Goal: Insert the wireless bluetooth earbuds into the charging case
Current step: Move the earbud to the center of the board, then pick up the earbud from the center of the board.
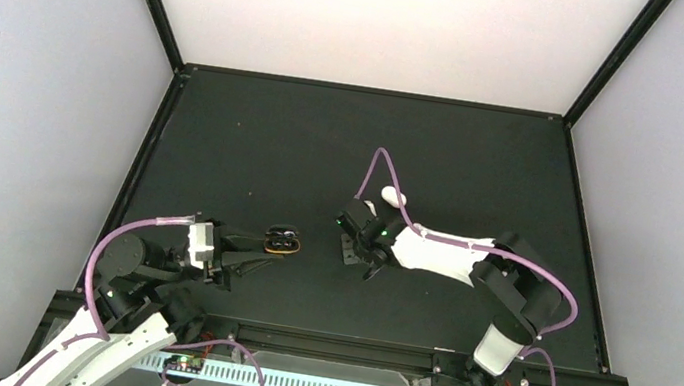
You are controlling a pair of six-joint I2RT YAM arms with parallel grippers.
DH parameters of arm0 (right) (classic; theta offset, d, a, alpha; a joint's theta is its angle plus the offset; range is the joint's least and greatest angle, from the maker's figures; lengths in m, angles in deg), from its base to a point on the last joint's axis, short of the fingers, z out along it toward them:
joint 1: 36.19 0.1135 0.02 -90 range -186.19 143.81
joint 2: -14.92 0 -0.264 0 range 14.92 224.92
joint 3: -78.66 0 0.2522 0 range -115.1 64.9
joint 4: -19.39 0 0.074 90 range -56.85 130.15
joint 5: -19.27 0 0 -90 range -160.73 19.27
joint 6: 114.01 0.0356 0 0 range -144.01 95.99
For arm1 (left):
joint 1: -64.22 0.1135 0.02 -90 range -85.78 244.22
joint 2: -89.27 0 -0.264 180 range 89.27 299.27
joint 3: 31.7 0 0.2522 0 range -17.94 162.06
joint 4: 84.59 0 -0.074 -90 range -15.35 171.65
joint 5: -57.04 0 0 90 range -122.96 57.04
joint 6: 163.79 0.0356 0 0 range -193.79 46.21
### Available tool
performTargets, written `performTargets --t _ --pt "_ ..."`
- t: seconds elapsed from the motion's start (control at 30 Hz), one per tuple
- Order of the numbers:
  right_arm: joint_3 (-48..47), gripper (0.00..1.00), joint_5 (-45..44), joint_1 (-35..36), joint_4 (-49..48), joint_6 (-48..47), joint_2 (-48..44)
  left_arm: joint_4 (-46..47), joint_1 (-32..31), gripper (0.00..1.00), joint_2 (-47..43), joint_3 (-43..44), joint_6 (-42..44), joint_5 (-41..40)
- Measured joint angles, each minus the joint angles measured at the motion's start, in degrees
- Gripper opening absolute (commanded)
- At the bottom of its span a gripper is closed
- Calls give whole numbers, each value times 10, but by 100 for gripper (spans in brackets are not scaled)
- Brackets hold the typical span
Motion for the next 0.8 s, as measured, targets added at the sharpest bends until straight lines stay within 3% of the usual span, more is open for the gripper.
performTargets --t 0.3,0.8 --pt "1 31 33 0 -1 0 0 1 0 2 1 -3 0 0" --pt "-25 29 5 -27 46 -8 15 2 0 2 7 -3 0 2"
